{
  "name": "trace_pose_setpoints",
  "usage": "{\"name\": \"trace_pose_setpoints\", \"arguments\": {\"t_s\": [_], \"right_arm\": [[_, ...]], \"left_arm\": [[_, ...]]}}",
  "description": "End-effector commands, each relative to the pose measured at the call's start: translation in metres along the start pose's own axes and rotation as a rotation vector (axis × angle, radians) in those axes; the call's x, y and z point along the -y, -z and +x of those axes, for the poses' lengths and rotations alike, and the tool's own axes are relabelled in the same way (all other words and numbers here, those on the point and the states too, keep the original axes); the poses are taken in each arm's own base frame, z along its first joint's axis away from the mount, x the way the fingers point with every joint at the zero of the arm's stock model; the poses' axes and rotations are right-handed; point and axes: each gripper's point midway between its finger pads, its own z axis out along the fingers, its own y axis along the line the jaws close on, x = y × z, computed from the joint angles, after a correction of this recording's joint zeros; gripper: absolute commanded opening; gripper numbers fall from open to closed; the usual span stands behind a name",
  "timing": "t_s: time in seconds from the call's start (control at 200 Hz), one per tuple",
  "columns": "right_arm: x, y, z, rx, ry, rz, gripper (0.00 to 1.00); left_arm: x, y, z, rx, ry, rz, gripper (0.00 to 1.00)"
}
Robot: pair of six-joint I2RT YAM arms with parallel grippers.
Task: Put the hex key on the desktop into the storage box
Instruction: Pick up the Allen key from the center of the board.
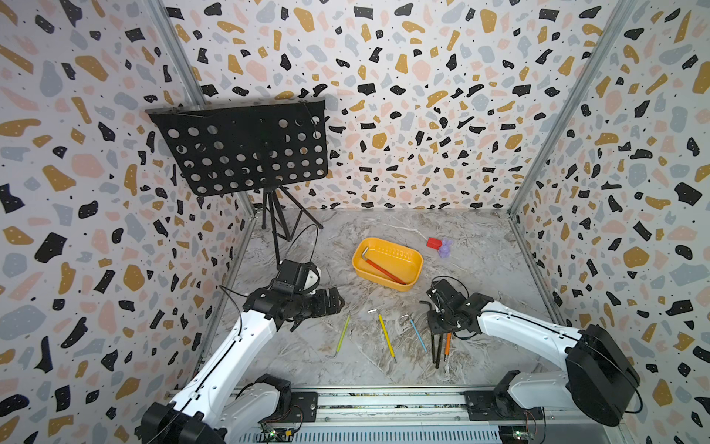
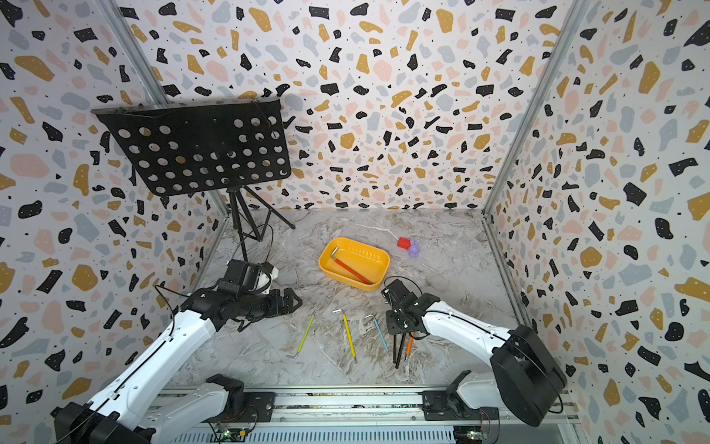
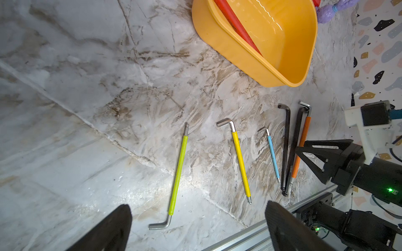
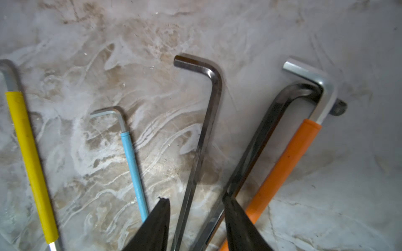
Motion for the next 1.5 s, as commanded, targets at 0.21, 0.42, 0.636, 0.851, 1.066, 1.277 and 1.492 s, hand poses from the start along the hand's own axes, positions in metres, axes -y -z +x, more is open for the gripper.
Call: {"name": "trace_pose_setpoints", "arguments": {"t_s": [0.21, 0.42, 0.636, 0.851, 1.066, 1.277, 1.492], "right_arm": [[-0.008, -0.012, -0.008, 0.017, -0.029, 0.005, 0.46], [-0.008, -0.028, -0.001, -0.026, -0.039, 0.019, 0.42], [-0.009, -0.039, 0.006, -0.053, -0.040, 0.019, 0.39], [-0.009, -0.045, 0.009, -0.070, -0.035, 0.027, 0.36], [-0.006, -0.048, 0.013, -0.079, -0.026, 0.051, 0.31], [-0.010, -0.051, 0.015, -0.080, -0.023, 0.025, 0.23], [-0.017, -0.049, 0.013, -0.069, -0.005, -0.010, 0.12]], "left_arm": [[0.004, -0.001, -0.004, 0.019, -0.017, 0.019, 1.00], [0.004, 0.000, -0.004, 0.019, -0.017, 0.021, 1.00], [0.004, 0.001, -0.005, 0.026, -0.018, 0.020, 1.00], [0.005, 0.002, -0.005, 0.030, -0.019, 0.020, 1.00], [0.005, 0.003, -0.005, 0.036, -0.019, 0.019, 1.00], [0.005, 0.003, -0.005, 0.037, -0.019, 0.021, 1.00], [0.005, 0.003, -0.005, 0.037, -0.018, 0.020, 1.00]]}}
